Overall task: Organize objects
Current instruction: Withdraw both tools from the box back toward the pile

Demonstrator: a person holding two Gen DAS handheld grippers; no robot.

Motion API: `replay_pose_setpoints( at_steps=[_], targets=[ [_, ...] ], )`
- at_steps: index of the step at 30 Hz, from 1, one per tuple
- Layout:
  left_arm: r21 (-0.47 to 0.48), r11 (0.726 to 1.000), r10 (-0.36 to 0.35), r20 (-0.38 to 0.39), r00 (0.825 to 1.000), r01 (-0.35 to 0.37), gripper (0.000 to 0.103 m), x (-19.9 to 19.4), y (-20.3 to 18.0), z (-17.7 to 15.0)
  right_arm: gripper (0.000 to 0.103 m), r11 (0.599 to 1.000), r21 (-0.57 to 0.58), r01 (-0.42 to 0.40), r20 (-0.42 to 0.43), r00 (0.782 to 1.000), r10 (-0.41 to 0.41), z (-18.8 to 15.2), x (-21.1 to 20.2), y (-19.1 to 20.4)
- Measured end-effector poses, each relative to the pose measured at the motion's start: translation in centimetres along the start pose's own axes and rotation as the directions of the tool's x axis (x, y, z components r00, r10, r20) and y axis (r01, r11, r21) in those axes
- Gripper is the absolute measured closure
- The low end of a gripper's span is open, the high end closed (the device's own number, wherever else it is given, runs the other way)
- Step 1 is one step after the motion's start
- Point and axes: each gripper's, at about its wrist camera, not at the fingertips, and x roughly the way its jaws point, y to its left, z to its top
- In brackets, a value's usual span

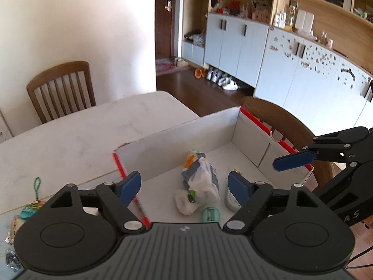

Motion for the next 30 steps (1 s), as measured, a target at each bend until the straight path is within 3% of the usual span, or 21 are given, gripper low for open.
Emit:
replay_pose_setpoints(
  at_steps=[2,9,14,22,30],
  targets=[
    [0.006,1.000,0.014,0.023,1.000,-0.015,0.021,-0.9,0.4,-0.4,0.019,1.000,0.003,0.008,0.023,1.000,-0.008,0.0,-0.4,0.6],
    [0.002,1.000,0.030,0.080,0.996,-0.031,0.016,-4.0,2.1,-1.9,0.008,1.000,0.020,0.009,0.073,0.997,-0.010,-0.6,-1.1,3.4],
    [-0.023,0.999,0.035,0.105,0.994,-0.033,0.007,-6.0,4.0,-2.9,0.003,0.998,0.059,-0.004,0.100,0.995,-0.002,-0.6,-1.3,5.4],
    [-0.085,0.996,0.034,0.133,0.991,-0.023,0.000,-8.5,7.8,-4.8,0.001,0.999,0.053,0.001,0.119,0.993,-0.007,-0.3,-0.8,9.7],
    [-0.164,0.986,0.046,0.089,0.995,-0.031,0.000,-9.9,13.3,-8.5,0.001,1.000,0.022,0.007,0.110,0.994,-0.009,-0.2,1.1,14.7]
  ],
)
